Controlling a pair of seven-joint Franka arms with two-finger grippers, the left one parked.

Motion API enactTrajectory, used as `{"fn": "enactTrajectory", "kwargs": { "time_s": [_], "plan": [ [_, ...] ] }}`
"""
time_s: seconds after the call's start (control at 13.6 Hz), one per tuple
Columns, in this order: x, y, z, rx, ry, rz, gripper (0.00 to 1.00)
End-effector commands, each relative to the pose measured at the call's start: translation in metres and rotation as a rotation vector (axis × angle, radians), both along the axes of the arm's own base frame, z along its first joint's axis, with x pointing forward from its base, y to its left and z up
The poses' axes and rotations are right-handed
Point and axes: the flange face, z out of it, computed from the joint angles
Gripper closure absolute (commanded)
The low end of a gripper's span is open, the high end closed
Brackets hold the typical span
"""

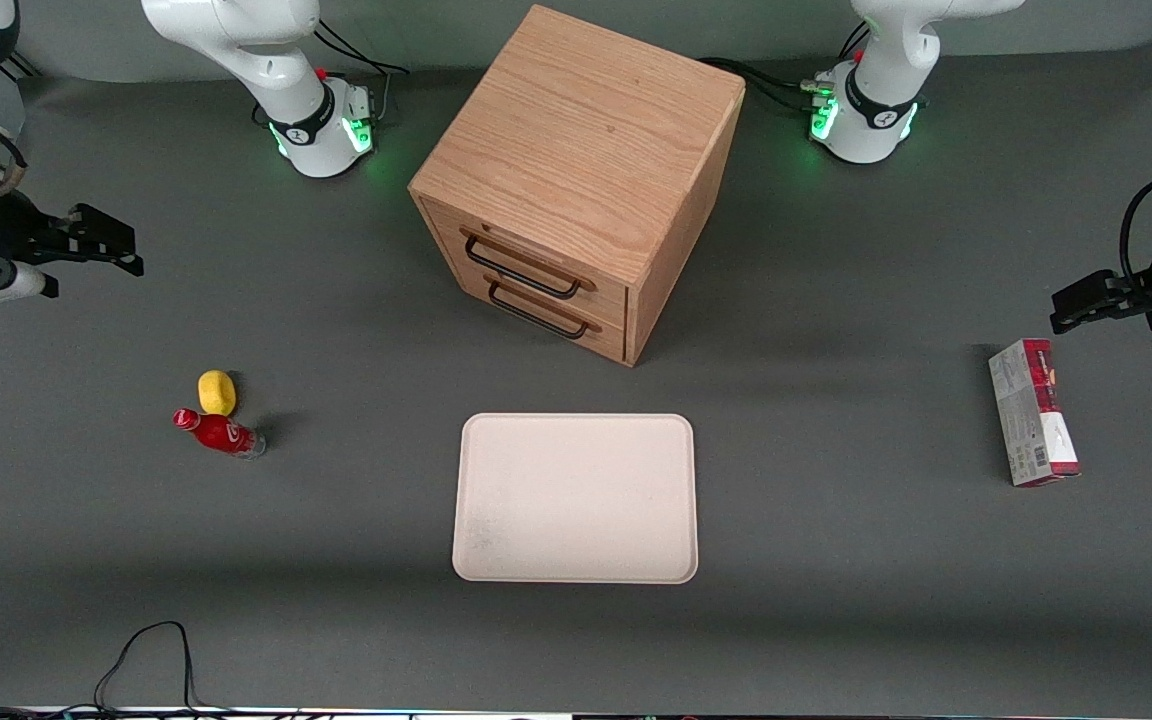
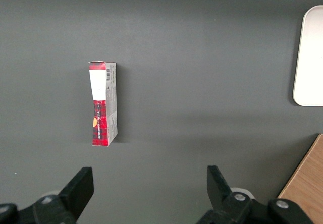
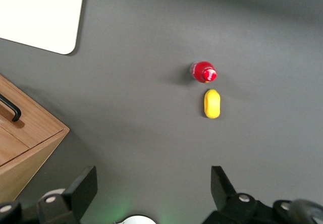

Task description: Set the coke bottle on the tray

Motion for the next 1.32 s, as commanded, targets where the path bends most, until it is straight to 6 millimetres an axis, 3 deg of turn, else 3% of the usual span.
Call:
{"fn": "enactTrajectory", "kwargs": {
  "time_s": [0.0, 0.74, 1.25],
  "plan": [
    [0.009, -0.009, 0.004, 0.006, 0.003, -0.005, 0.00],
    [0.007, -0.001, 0.006, 0.004, 0.005, -0.071, 0.00],
    [0.018, -0.005, 0.008, -0.005, -0.008, -0.068, 0.00]
  ]
}}
